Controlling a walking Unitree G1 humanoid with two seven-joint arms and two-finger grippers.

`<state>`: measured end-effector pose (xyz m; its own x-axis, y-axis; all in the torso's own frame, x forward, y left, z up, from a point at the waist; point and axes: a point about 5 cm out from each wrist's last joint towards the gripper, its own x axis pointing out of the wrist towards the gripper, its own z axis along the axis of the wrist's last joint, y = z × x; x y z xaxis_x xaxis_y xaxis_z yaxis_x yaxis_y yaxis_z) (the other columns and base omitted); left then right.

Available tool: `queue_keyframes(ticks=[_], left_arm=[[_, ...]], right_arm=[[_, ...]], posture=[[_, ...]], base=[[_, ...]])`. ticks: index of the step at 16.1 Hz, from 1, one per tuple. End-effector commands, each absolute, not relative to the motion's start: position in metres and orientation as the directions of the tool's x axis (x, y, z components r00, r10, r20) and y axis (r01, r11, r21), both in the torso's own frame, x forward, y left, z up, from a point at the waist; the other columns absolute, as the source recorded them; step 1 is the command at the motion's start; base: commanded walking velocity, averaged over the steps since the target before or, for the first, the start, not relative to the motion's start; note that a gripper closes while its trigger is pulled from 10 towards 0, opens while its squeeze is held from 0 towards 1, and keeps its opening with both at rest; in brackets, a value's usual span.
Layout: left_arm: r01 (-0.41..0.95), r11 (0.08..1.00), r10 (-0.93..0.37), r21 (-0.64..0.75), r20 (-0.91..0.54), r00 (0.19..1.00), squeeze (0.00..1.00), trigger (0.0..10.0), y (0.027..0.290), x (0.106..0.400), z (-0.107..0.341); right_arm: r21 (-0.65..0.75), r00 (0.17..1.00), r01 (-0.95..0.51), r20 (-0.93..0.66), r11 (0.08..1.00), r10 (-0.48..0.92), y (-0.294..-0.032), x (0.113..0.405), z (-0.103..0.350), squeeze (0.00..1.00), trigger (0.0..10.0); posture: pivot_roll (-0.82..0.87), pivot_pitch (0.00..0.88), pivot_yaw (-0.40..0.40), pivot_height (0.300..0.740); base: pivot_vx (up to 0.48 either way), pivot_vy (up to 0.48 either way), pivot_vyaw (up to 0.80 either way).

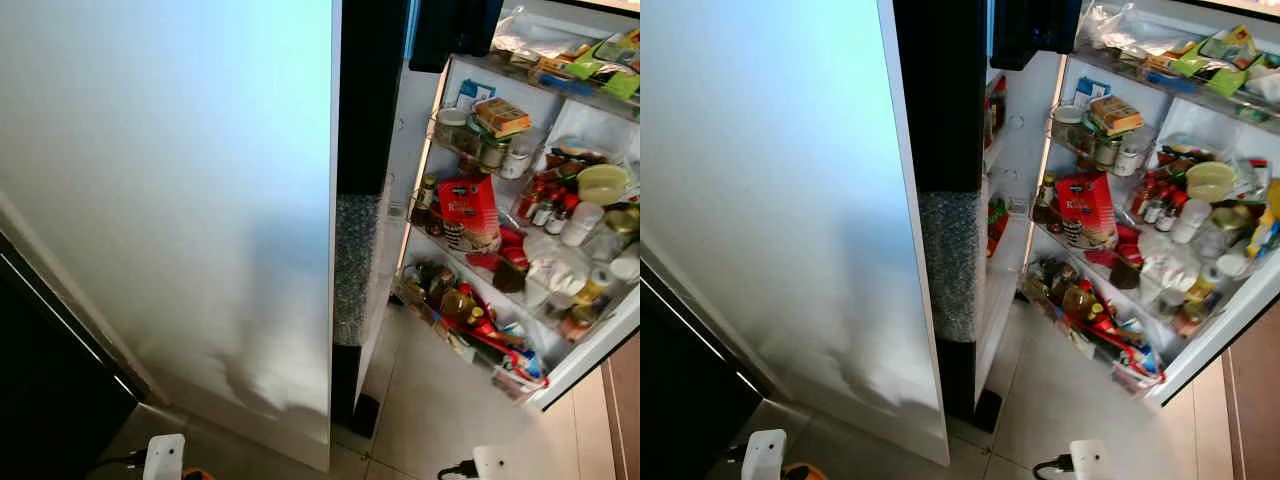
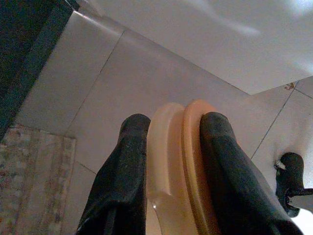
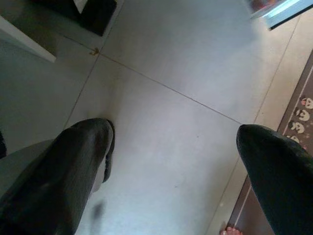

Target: Restocking fridge

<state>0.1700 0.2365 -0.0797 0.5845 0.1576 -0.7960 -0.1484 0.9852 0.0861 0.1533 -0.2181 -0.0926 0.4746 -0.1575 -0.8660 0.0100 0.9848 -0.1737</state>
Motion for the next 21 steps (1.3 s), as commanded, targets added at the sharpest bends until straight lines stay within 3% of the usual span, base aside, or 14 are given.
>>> queue_keyframes(ticks=[1, 4, 6, 10, 13, 15, 17, 21], left_arm=[[-0.148, 0.986, 0.142, 0.078, -0.858, 0.493, 0.0, 10.0, 0.236, 0.144, -0.092], [-0.149, 0.986, 0.134, 0.07, -0.865, 0.484, 0.0, 10.0, 0.231, 0.138, -0.095], [-0.142, 0.988, 0.119, 0.057, -0.872, 0.475, 0.0, 10.0, 0.222, 0.133, -0.099], [-0.13, 0.991, 0.1, 0.043, -0.877, 0.47, 0.0, 10.0, 0.202, 0.132, -0.102], [-0.118, 0.992, 0.091, 0.039, -0.875, 0.475, 0.0, 10.0, 0.195, 0.138, -0.102], [-0.104, 0.994, 0.085, 0.039, -0.873, 0.481, 0.0, 10.0, 0.188, 0.144, -0.101], [-0.095, 0.993, 0.1, 0.062, -0.875, 0.475, 0.0, 10.0, 0.203, 0.139, -0.1], [-0.093, 0.993, 0.109, 0.073, -0.875, 0.472, 0.0, 10.0, 0.21, 0.139, -0.099]], right_arm=[[-0.167, 0.488, -0.024, -0.862, 0.986, -0.134, -0.211, 0.159, -0.092, 0.0, 10.0], [-0.213, 0.516, -0.182, -0.852, 0.96, -0.091, -0.208, 0.166, -0.089, 0.0, 10.0], [-0.271, 0.498, -0.363, -0.865, 0.892, -0.06, -0.203, 0.162, -0.091, 0.0, 10.0], [-0.261, 0.467, -0.404, -0.883, 0.877, -0.048, -0.205, 0.153, -0.095, 0.0, 10.0], [-0.245, 0.484, -0.324, -0.873, 0.914, -0.063, -0.207, 0.156, -0.093, 0.0, 10.0], [-0.2, 0.491, -0.165, -0.866, 0.966, -0.095, -0.213, 0.159, -0.091, 0.0, 10.0], [-0.188, 0.488, -0.075, -0.864, 0.979, -0.128, -0.217, 0.158, -0.091, 0.0, 10.0], [-0.188, 0.501, -0.091, -0.857, 0.978, -0.118, -0.21, 0.167, -0.089, 0.0, 10.0]], posture=[[-0.11, 0.0, 0.018, 0.74], [-0.11, 0.0, 0.012, 0.74], [-0.12, 0.0, 0.007, 0.74], [-0.12, 0.0, 0.0, 0.74], [-0.12, 0.0, 0.003, 0.74], [-0.12, 0.0, 0.008, 0.74], [-0.12, 0.0, 0.019, 0.74], [-0.12, 0.0, 0.028, 0.74]], base=[[0.0, 0.0, 0.0], [0.0, 0.0, 0.0], [0.0, 0.0, 0.0], [0.0, 0.0, 0.0], [0.0, 0.0, 0.0], [0.0, -0.122, 0.0], [0.0, -0.249, 0.0], [0.0, -0.275, 0.0]])
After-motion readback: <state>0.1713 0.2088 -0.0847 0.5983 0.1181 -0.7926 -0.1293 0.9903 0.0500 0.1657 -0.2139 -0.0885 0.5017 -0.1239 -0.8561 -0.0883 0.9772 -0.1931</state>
